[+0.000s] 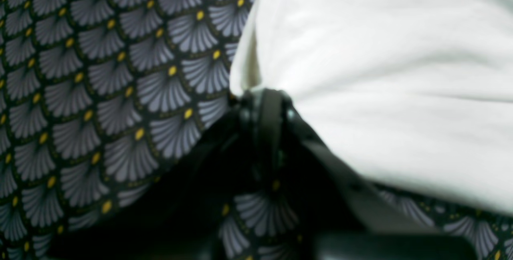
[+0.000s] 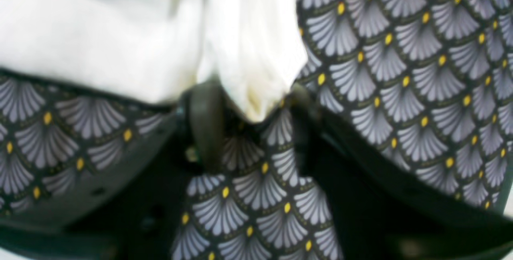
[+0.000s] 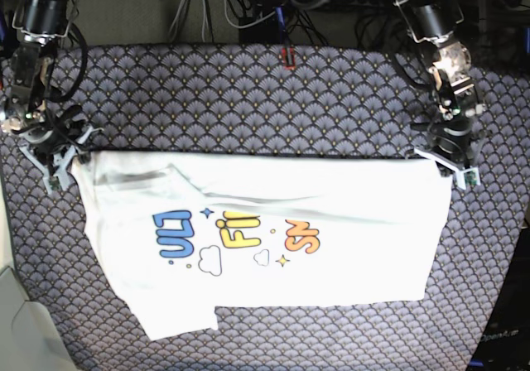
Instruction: Fold the T-shirt properly
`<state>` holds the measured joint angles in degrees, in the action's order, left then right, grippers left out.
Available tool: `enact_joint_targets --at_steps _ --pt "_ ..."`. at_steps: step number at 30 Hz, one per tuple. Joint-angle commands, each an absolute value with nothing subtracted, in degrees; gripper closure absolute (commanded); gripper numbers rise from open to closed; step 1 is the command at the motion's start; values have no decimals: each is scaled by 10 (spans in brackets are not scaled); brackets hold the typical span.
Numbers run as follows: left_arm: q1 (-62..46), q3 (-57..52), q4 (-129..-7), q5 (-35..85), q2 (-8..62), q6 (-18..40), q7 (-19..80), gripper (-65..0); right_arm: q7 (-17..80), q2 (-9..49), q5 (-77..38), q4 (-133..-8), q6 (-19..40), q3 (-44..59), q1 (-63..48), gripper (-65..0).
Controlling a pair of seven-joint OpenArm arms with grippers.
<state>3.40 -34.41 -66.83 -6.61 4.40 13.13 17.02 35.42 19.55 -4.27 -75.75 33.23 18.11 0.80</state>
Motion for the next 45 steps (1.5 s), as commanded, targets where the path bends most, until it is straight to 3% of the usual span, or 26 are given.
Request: enact_joint_targets --at_steps 1,3,4,18,31,45 --pt "35 -346 -674 -74 48 124 182 -3 344 206 -46 -766 335 185 17 -138" --pt "35 -346 -674 -74 48 124 182 -3 344 206 -45 -766 335 187 17 -19" --pt "34 -346 -674 -74 48 124 182 -3 344 206 -45 -766 335 187 17 0" --pt "-10 -345 -753 -73 48 126 236 -3 320 208 -49 -847 336 189 -86 0" --pt "-128 -345 -885 -73 51 126 269 -3 312 189 -50 -966 336 224 -233 0" --pt "-197 -347 -895 -73 48 126 263 -3 249 189 -50 -974 336 224 -320 0"
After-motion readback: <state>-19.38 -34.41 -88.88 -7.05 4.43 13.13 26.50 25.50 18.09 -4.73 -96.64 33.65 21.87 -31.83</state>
